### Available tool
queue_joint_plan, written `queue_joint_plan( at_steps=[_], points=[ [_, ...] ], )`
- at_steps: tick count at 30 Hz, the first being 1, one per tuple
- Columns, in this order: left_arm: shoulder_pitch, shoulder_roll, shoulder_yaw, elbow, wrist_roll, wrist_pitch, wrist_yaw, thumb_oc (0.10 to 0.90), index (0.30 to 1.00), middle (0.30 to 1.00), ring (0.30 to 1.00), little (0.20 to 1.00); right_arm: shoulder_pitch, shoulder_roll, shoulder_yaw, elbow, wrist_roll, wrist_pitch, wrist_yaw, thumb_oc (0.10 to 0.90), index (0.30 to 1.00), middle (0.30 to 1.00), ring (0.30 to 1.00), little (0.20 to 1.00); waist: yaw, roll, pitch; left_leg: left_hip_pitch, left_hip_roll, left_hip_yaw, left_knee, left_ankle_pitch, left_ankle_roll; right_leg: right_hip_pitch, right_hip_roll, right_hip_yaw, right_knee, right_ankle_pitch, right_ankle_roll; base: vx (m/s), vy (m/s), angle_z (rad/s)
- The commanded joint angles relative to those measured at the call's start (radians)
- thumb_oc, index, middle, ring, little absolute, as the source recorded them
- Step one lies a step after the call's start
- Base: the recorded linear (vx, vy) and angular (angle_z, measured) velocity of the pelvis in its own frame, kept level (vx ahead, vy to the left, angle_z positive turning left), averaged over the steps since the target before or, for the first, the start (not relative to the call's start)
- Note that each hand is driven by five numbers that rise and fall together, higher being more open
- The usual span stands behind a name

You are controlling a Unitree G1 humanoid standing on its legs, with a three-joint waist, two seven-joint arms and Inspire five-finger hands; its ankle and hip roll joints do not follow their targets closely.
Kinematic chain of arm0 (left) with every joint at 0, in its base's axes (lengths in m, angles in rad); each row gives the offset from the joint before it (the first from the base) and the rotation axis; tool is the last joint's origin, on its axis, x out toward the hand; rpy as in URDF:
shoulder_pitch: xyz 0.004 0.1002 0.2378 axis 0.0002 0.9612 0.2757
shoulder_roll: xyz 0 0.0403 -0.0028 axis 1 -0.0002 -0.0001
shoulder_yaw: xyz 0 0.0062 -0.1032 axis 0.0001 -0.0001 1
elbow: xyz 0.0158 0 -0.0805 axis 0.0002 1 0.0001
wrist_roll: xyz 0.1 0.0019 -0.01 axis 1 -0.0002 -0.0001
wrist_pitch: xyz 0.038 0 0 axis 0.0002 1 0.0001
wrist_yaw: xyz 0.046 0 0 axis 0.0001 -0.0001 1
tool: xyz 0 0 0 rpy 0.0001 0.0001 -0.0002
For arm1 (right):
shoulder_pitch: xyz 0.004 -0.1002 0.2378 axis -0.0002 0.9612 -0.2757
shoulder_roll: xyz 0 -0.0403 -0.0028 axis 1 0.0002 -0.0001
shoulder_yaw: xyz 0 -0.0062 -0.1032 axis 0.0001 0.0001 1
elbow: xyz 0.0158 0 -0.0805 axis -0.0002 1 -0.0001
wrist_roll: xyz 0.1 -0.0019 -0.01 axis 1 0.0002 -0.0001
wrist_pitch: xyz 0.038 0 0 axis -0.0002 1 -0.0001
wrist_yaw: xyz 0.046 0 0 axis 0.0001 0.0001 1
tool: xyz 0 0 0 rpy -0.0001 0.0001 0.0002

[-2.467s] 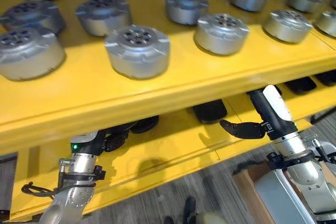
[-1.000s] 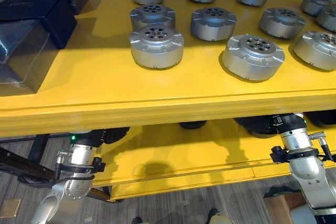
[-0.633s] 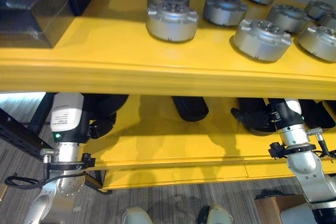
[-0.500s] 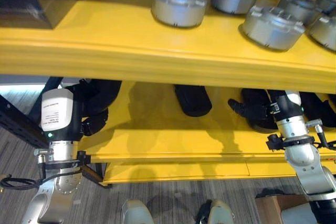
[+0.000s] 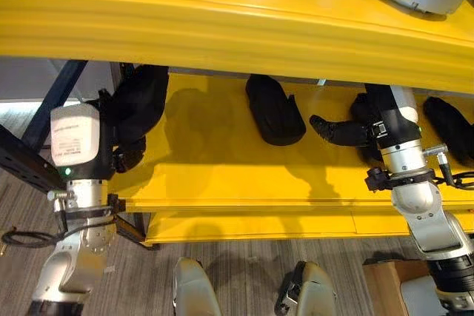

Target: Move parts from the plastic box to the shelf.

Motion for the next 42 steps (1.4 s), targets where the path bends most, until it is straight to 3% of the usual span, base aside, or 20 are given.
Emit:
queue_joint_plan(
  at_steps=[1, 7, 18, 32, 42],
  points=[
    [-0.168, 0.062, 0.008, -0.062, 0.052, -0.014, 0.087, 0.4, 0.3, 0.3, 0.3, 0.3, -0.145, -0.034, -0.053, -0.03, 0.007, -0.026, -0.09, 0.9, 1.0, 1.0, 1.0, 1.0, -0.018, 0.02, -0.028, 0.032, -0.009, 0.039, 0.088, -0.106, 0.1, 0.062, -0.002, 0.049, 0.055, -0.124, -0.013, 0.0, 0.0, 0.0],
    [-0.257, 0.108, -0.091, 0.045, 0.111, 0.014, 0.057, 0.4, 0.3, 0.3, 0.3, 0.3, -0.195, -0.03, -0.039, 0.022, 0.003, -0.01, -0.109, 0.9, 1.0, 1.0, 1.0, 1.0, -0.028, 0.023, -0.027, -0.002, -0.004, 0.03, 0.134, -0.128, 0.11, 0.021, 0.002, 0.062, 0.099, -0.148, -0.02, 0.02, 0.014, -0.05],
    [-0.476, 0.182, -0.356, 0.281, 0.23, 0.057, -0.029, 0.4, 0.3, 0.3, 0.3, 0.3, -0.269, -0.031, 0.019, 0.083, 0.018, -0.007, -0.111, 0.9, 1.0, 1.0, 1.0, 1.0, -0.066, 0.029, -0.031, -0.037, 0.003, 0.024, 0.171, -0.141, 0.115, -0.017, 0.011, 0.082, 0.127, -0.159, -0.023, 0.01, 0.006, -0.03],
    [-0.592, 0.085, -0.54, 0.488, 0.275, 0.075, -0.109, 0.4, 0.3, 0.3, 0.3, 0.3, -0.275, -0.014, 0.043, 0.063, 0.064, -0.029, -0.087, 0.9, 1.0, 1.0, 1.0, 1.0, -0.091, 0.018, -0.039, -0.047, 0.014, 0.022, 0.155, -0.13, 0.11, -0.03, 0.027, 0.089, 0.122, -0.157, -0.025, 0.0, 0.0, -0.01],
    [-0.588, 0.051, -0.578, 0.56, 0.252, 0.068, -0.144, 0.4, 0.3, 0.3, 0.3, 0.3, -0.266, 0.001, 0.042, 0.042, 0.082, -0.038, -0.082, 0.9, 1.0, 1.0, 1.0, 1.0, -0.097, 0.017, -0.031, -0.053, 0.019, 0.021, 0.148, -0.122, 0.106, -0.039, 0.035, 0.087, 0.123, -0.157, -0.027, 0.0, 0.0, 0.0]
  ],
)
